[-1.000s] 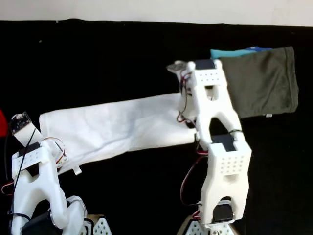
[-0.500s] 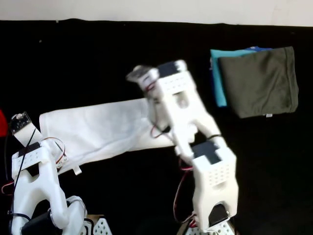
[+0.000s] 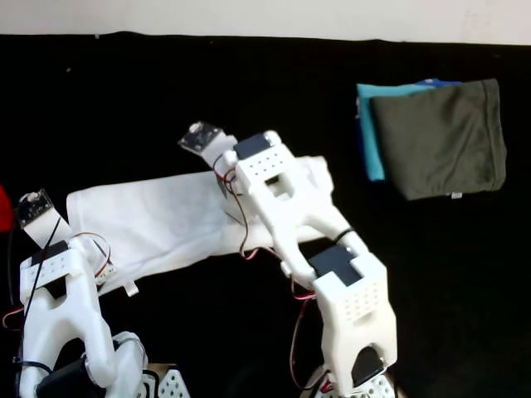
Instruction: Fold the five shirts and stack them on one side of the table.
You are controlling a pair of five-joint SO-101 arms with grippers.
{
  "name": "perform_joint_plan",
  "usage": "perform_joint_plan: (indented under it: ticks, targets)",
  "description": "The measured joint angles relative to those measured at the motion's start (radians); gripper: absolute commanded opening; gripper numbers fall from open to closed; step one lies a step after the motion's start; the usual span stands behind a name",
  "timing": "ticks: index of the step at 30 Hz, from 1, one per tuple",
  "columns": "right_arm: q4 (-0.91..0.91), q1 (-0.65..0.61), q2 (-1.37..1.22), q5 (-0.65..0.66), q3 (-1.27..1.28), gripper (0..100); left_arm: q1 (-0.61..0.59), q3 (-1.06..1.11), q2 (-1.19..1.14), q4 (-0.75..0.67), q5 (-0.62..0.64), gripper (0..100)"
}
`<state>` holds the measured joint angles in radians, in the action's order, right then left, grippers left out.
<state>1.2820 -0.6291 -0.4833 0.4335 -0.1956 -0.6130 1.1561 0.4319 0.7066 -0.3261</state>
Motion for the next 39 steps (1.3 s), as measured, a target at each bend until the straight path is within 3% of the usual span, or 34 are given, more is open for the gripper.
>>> perform_joint_plan:
  ticks: [9,17,20,23,33,39]
  targets:
    - [0.028,0.002,0.005,0.000,0.006,1.5,0.000,-0.029,-0.009,0.031,0.000,1]
    - [0.144,0.000,0.255,0.000,0.006,1.5,0.003,-0.374,-0.009,0.453,-0.002,2]
    - [0.206,0.000,0.316,0.000,0.005,1.5,0.003,-0.505,-0.011,0.540,-0.002,11]
    - [0.276,0.006,0.371,0.000,0.005,1.5,-0.008,-0.568,-0.015,0.555,-0.003,21]
    - [0.427,0.173,0.574,0.000,0.011,1.5,-0.101,-0.672,-0.342,0.445,-0.158,20]
    - [0.437,0.229,0.701,0.000,0.011,1.5,-0.101,-0.821,-0.559,0.439,-0.184,20]
